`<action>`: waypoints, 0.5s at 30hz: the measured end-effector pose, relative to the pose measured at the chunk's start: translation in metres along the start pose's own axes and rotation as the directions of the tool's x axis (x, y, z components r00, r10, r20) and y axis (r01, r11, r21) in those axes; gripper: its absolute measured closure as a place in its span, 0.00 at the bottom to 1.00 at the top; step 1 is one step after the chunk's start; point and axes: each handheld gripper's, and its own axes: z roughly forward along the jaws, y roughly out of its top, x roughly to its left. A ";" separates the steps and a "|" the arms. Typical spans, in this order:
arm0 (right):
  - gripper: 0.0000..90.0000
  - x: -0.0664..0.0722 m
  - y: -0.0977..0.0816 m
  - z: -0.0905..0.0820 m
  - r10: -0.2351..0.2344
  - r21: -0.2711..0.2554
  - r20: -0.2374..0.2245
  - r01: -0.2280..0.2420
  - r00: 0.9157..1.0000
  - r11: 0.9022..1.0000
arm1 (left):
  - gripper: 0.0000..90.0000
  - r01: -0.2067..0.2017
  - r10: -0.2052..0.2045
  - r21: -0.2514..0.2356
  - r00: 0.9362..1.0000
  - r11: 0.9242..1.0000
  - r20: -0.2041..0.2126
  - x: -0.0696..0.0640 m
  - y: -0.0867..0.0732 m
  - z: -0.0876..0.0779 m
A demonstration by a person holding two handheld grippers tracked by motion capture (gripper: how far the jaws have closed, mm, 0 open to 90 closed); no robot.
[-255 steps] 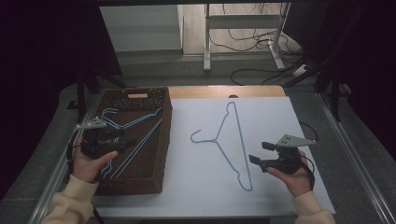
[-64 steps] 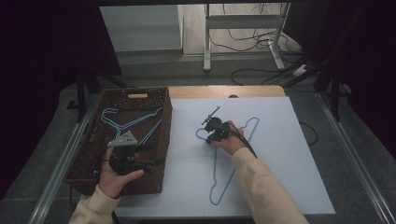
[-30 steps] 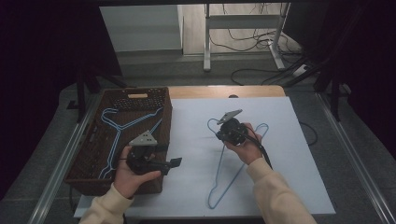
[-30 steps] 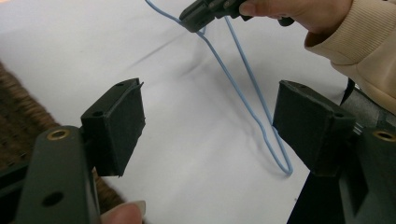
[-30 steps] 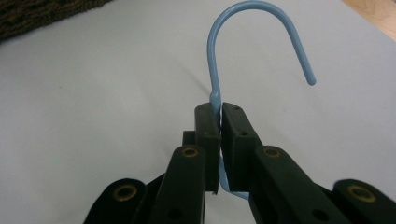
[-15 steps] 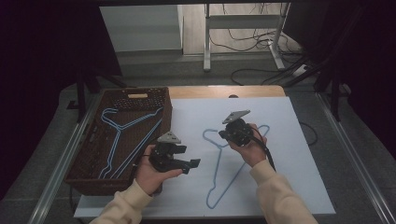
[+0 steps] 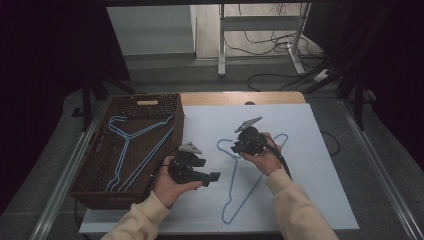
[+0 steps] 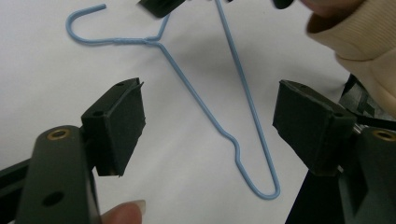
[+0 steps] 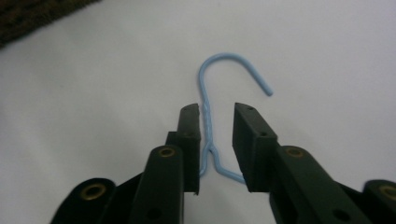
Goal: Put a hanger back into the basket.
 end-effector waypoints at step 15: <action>0.85 0.000 0.012 0.048 -0.038 0.213 -0.019 0.042 0.999 0.976 | 0.27 -0.009 0.009 -0.007 1.000 1.000 0.010 -0.001 0.000 0.000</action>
